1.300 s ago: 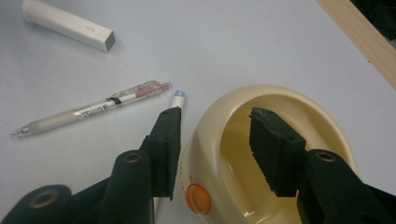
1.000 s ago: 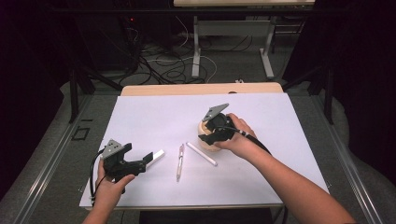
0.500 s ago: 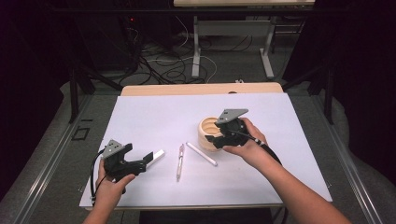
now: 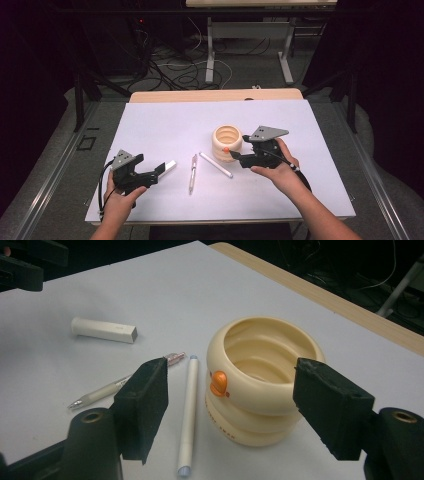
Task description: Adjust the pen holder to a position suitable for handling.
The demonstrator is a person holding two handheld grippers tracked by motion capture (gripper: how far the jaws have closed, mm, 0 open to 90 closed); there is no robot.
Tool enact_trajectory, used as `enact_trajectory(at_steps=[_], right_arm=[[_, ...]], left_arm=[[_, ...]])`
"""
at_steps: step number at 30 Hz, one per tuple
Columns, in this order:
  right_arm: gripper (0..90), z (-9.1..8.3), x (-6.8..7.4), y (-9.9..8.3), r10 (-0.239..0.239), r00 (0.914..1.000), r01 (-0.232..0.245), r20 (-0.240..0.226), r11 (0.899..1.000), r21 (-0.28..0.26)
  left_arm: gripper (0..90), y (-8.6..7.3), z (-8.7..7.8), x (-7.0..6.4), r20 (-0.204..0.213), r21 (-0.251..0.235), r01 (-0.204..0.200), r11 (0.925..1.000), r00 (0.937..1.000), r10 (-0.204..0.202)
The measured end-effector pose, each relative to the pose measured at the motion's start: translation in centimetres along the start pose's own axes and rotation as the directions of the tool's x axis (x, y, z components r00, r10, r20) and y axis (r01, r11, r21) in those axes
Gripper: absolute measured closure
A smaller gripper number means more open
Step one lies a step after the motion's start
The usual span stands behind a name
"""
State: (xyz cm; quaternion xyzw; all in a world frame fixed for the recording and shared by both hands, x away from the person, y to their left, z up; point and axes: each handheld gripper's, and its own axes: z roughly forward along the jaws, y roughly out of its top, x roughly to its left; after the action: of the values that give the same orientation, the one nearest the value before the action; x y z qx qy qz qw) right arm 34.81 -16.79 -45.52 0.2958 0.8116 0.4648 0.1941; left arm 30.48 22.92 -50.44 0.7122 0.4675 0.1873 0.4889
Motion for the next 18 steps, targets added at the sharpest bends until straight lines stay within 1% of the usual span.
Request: enact_trajectory(at_steps=[1,2,3,8,9,12,13,14,15,18], right_arm=[[29.4,-0.1,0.0,-0.3,0.012,0.9999,-0.012,0.004,1.000,-0.012],[29.2,-0.3,-0.1,-0.6,0.012,0.9999,-0.012,0.007,1.000,-0.003],[29.1,-0.3,-0.1,-0.9,0.020,0.9997,-0.020,0.013,1.000,-0.018],[28.8,-0.8,-0.2,-2.1,0.025,0.9995,-0.024,0.020,0.999,-0.034],[28.7,-0.9,-0.2,-2.3,0.027,0.9993,-0.026,0.025,0.999,-0.041],[28.7,-1.3,-0.1,-3.0,0.019,0.9995,-0.018,0.025,0.999,-0.038],[28.7,-1.4,-0.1,-3.2,0.018,0.9995,-0.017,0.026,0.999,-0.048],[28.7,-1.5,0.0,-3.3,0.021,0.9993,-0.019,0.032,0.999,-0.046],[28.7,-1.8,0.0,-3.7,0.018,0.9994,-0.017,0.031,0.999,-0.049],[28.5,-2.1,0.0,-4.0,0.022,0.9990,-0.020,0.039,0.998,-0.060]], left_arm=[[8.1,0.0,0.0,0.0,0.000,0.001,0.001,1.0000,1.0000,-0.001],[8.7,0.0,0.0,-0.1,0.002,0.002,0.001,1.0000,1.0000,-0.001],[9.2,0.0,0.0,-0.1,0.006,0.000,0.000,1.0000,1.0000,0.000],[9.7,0.0,0.2,-0.5,0.025,0.020,0.008,0.9998,0.9997,-0.009],[10.0,0.1,0.3,-0.6,0.029,0.017,0.012,0.9998,0.9995,-0.012],[11.7,0.1,0.4,-1.1,0.046,0.019,0.031,0.9994,0.9984,-0.032],[12.8,0.1,0.5,-1.2,0.050,0.022,0.033,0.9992,0.9982,-0.034],[14.0,0.1,0.6,-1.3,0.053,0.025,0.041,0.9989,0.9977,-0.042],[16.0,0.1,0.6,-1.4,0.055,0.032,0.045,0.9985,0.9974,-0.047],[16.2,0.1,0.8,-1.6,0.066,0.050,0.073,0.9960,0.9949,-0.077]])
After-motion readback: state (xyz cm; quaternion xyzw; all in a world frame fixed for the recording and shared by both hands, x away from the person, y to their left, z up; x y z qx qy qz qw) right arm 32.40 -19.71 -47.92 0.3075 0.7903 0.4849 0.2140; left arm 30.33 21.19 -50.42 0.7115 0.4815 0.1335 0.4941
